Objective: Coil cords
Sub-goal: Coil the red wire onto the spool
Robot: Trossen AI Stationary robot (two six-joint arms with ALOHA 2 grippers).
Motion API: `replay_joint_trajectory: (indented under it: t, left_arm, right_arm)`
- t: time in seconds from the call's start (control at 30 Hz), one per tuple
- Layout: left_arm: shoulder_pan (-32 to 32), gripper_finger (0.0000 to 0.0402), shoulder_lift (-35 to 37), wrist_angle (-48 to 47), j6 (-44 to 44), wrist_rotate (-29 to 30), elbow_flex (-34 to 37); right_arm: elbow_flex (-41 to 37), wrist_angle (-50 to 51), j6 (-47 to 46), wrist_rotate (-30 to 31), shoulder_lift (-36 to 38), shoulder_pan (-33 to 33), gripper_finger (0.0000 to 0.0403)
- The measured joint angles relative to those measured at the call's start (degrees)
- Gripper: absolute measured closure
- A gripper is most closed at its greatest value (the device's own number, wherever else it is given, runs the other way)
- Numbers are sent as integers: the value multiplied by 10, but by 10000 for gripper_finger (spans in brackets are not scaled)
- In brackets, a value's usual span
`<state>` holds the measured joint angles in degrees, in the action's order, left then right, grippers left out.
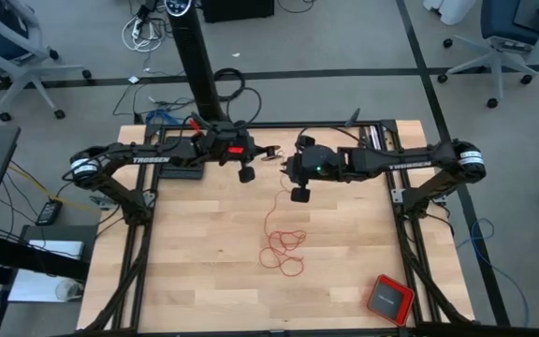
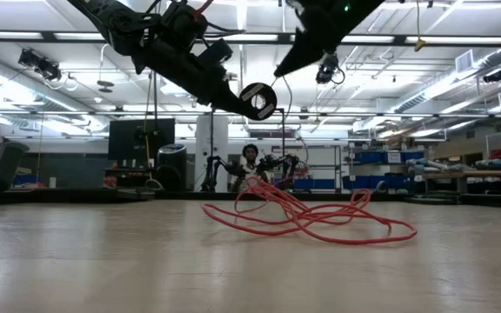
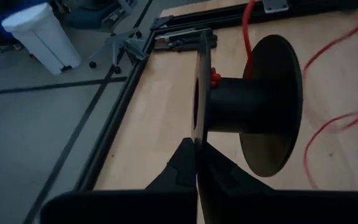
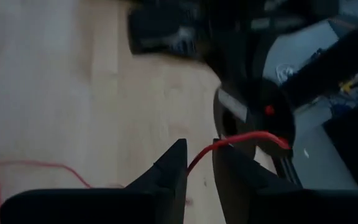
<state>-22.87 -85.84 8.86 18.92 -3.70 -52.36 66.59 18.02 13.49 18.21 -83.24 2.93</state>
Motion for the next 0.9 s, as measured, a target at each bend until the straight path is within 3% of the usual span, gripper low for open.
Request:
replay_joint_trajectory:
  t: [0.17,0.4,0.9]
  left_arm:
    - [0,400,0,85,7,0,32]
    - [1,400,-9,206,-13,0,70]
    - [10,400,-73,327,-87,-27,73]
  right_arm:
    - [0,-55,0,-33,6,-3,333]
    - [0,-115,13,-34,-10,-5,338]
    - [28,-159,24,-53,-53,-2,306]
